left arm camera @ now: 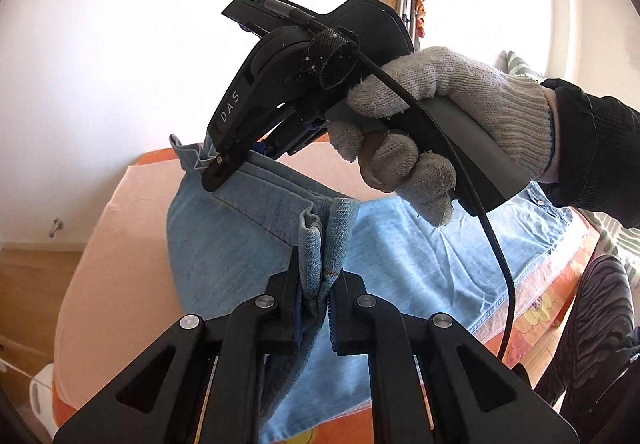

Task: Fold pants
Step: 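Lift the hems with both tools and fold them over toward the waistband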

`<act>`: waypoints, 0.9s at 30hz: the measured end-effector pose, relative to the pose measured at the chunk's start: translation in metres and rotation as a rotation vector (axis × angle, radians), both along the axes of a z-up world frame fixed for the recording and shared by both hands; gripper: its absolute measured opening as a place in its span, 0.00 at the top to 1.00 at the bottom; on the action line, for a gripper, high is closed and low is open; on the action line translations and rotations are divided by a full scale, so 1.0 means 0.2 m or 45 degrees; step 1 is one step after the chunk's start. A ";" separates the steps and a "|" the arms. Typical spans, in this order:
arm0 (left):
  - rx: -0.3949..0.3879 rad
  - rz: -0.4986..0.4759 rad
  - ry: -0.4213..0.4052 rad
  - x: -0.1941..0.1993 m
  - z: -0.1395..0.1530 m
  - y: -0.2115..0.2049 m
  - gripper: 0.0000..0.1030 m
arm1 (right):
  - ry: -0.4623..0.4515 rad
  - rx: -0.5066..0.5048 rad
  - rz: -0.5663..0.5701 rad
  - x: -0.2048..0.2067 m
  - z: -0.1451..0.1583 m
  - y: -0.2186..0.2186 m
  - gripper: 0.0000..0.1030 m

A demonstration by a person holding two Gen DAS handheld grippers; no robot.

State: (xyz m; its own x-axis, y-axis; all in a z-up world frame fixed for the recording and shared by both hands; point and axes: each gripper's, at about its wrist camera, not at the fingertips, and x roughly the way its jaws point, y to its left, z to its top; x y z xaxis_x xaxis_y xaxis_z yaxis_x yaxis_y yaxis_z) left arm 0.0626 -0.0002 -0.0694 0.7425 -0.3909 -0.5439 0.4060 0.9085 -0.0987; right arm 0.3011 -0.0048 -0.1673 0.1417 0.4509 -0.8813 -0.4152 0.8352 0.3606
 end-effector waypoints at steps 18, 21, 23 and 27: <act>-0.142 -0.333 0.091 -0.03 -0.05 -0.98 0.92 | -0.106 -0.001 -0.335 -0.40 0.07 -1.26 0.89; -0.148 -0.391 0.097 -0.05 -0.04 -1.13 0.92 | -0.134 -0.005 -0.378 -0.48 0.11 -1.44 0.90; -0.147 -0.434 0.101 -0.05 -0.04 -1.23 0.92 | -0.151 -0.017 -0.413 -0.53 0.13 -1.56 0.90; -0.150 -0.523 0.113 -0.06 -0.03 -1.44 0.92 | -0.171 -0.022 -0.497 -0.63 0.15 -1.83 0.91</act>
